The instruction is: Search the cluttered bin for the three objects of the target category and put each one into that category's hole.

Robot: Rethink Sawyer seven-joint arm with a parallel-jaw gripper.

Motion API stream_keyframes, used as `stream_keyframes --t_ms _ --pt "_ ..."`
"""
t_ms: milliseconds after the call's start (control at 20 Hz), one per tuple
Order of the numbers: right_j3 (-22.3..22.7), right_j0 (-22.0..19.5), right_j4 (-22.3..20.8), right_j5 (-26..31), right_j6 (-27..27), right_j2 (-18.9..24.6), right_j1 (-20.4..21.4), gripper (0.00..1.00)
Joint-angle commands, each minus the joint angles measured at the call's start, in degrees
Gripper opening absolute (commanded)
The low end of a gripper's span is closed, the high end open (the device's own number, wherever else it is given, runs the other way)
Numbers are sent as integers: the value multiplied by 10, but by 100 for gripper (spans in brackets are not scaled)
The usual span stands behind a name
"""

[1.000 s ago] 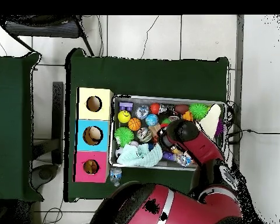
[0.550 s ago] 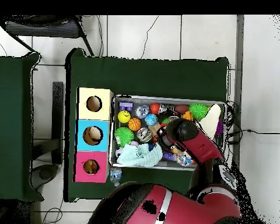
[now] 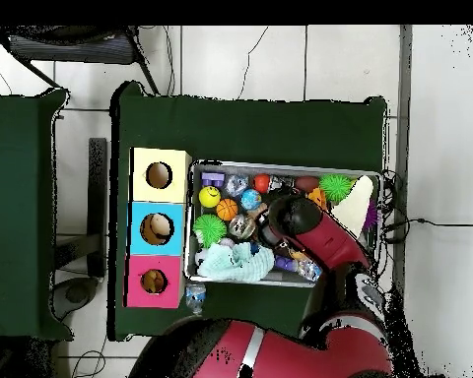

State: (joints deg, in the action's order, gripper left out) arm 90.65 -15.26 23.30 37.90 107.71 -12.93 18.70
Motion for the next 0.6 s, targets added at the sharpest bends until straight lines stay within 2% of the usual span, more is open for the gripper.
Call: stream_keyframes --t_ms 50,600 --pt "7 22 -23 2 73 21 42 0" --pt "24 48 -33 42 90 1 90 0"
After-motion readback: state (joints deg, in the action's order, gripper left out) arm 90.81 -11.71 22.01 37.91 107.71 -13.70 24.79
